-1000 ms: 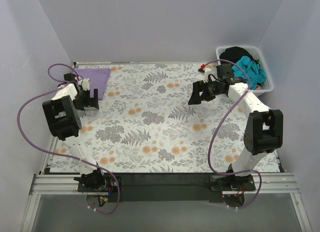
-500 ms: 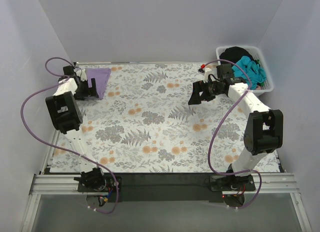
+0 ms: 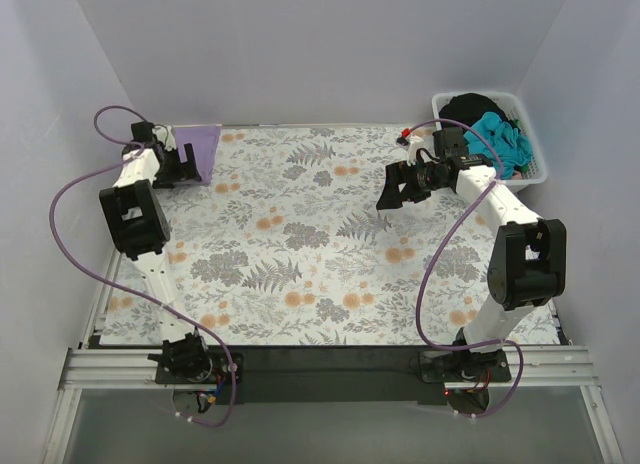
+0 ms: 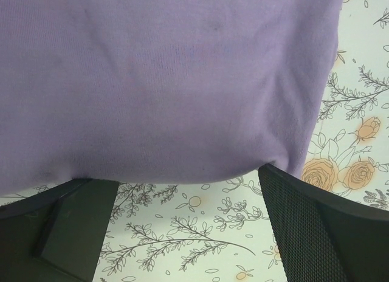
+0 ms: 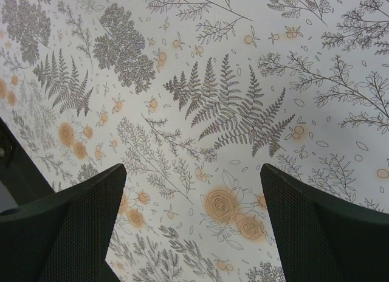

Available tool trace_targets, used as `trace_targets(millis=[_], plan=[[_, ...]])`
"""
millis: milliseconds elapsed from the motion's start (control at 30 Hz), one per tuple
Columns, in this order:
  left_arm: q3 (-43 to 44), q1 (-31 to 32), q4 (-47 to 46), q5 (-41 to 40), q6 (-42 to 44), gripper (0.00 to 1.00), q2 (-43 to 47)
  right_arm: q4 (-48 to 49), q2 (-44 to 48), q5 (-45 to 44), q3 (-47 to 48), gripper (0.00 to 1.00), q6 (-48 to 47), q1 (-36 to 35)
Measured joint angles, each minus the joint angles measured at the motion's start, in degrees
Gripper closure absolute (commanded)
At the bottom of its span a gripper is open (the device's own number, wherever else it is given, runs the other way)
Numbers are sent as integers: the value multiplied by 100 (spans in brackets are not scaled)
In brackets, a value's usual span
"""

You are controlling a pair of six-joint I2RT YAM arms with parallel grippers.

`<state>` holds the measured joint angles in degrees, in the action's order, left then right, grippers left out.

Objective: Fold and stack the t-shirts
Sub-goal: Neatly place the folded tshirt to the corner

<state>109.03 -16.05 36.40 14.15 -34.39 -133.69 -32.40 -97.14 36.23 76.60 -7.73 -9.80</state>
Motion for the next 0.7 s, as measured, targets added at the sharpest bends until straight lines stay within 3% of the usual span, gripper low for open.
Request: trace_targets(millis=[300,467,700], plan=[[-442,50,-238,101,133,2,280,-72,-17,15,98,2,-11,0],[-750,232,348,352,212,2,695,-216,-81,-90,726,2,-98,4],[-732,664,1016,533,214,2,2020,-229,96,-343,1086,2,-186,105]])
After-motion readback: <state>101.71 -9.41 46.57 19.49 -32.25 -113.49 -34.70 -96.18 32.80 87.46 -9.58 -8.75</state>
